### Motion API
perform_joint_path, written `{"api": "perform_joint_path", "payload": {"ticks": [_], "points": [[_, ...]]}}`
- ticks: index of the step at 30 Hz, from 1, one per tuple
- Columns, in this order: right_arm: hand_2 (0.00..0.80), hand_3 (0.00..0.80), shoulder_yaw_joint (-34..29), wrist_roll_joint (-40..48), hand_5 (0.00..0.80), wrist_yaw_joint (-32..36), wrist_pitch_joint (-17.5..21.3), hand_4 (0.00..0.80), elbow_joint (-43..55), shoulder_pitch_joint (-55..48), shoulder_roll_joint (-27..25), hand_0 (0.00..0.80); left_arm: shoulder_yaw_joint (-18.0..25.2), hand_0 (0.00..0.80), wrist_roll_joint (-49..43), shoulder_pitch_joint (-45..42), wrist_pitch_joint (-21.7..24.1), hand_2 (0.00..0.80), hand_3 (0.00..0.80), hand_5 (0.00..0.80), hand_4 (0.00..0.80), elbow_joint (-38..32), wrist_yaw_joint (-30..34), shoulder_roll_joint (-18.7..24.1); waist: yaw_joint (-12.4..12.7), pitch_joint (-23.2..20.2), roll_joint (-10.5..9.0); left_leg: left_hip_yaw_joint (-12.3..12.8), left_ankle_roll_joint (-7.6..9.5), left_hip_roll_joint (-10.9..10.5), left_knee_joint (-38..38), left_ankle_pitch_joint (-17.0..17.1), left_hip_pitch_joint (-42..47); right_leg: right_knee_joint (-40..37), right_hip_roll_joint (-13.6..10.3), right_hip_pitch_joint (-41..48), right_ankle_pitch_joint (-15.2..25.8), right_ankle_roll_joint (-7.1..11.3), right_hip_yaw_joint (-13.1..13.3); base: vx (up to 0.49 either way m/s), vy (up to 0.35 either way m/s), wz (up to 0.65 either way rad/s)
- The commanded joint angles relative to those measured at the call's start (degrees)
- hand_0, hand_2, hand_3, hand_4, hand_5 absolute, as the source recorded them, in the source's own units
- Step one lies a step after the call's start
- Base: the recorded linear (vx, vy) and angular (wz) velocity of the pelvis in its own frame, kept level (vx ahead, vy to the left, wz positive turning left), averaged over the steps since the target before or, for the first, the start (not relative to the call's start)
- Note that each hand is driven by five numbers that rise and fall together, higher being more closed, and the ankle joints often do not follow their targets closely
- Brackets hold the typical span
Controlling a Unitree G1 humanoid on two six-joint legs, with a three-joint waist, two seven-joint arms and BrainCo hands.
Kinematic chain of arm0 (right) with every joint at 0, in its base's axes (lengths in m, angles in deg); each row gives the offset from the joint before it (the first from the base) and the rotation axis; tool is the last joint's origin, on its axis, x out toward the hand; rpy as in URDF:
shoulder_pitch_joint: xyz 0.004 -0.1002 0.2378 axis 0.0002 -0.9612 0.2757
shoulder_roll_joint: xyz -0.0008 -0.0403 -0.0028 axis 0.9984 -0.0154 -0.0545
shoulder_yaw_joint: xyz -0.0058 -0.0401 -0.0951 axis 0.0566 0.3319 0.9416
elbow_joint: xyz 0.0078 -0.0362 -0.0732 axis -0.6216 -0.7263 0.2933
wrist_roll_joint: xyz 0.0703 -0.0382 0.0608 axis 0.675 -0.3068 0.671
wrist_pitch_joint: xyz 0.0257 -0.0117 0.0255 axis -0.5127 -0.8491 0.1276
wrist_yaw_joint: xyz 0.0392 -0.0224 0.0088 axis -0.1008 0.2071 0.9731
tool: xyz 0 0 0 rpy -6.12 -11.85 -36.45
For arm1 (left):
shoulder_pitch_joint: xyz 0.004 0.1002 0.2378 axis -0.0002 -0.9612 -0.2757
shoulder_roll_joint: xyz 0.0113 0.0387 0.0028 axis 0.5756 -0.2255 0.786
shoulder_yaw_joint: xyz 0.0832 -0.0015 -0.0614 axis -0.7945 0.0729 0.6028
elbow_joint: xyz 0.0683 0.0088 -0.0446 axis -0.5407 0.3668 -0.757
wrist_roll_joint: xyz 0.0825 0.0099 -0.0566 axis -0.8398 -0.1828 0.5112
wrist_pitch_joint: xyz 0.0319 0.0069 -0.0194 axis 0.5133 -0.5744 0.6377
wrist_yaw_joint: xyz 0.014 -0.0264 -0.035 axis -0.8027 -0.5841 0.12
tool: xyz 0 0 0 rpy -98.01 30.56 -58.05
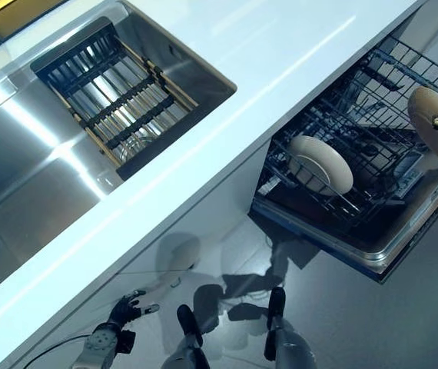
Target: Take plates into dishwasher
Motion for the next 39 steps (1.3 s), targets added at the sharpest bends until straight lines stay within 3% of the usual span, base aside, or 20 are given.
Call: {"api": "perform_joint_path", "payload": {"ticks": [1,16,29,39], "points": [[0.800,0.800,1.61,-3.82,0.800,-1.98,0.12,0.800,-1.54,8.96,-0.21,0.800,-0.76,0.000,3.66,1.03,3.81,0.000,0.000,0.000,0.000,-2.26,-0.20,3.23,1.15,-0.34,0.31,-3.15,-0.74,1.06,0.34,1.68,-4.04,13.71,0.01,-2.01,-11.09,1.37,0.44,0.000,0.000,0.00],[0.800,0.800,10.94,-14.68,0.800,-1.28,-0.87,0.800,-8.68,19.74,-2.66,0.800,-3.98,0.000,8.12,-1.73,6.29,0.000,0.000,0.000,0.000,-10.91,2.71,2.75,3.69,0.72,5.27,-4.64,-1.21,0.73,0.51,3.34,-6.08,22.11,-1.88,-5.31,-15.55,0.06,-0.27,-0.003,0.011,0.03],[0.800,0.800,14.20,-19.20,0.800,-1.15,-3.60,0.800,-13.21,23.37,-4.93,0.800,-4.03,0.000,11.25,-6.31,6.31,0.000,0.000,0.000,0.000,-17.31,6.34,4.28,5.21,1.94,7.84,-5.82,-1.29,0.62,2.48,3.38,-7.82,27.94,-4.13,-8.17,-17.79,-0.56,-0.36,0.001,0.007,0.07],[0.800,0.800,16.57,-22.51,0.800,-0.61,-4.01,0.800,-15.99,25.42,-6.57,0.800,-2.62,0.000,12.04,-8.91,5.32,0.000,0.000,0.000,0.000,-18.50,7.17,5.25,6.09,2.50,8.60,-6.53,-1.17,0.38,3.20,3.57,-8.59,29.91,-5.18,-9.07,-18.25,-0.59,-0.26,0.009,0.007,0.04]]}}
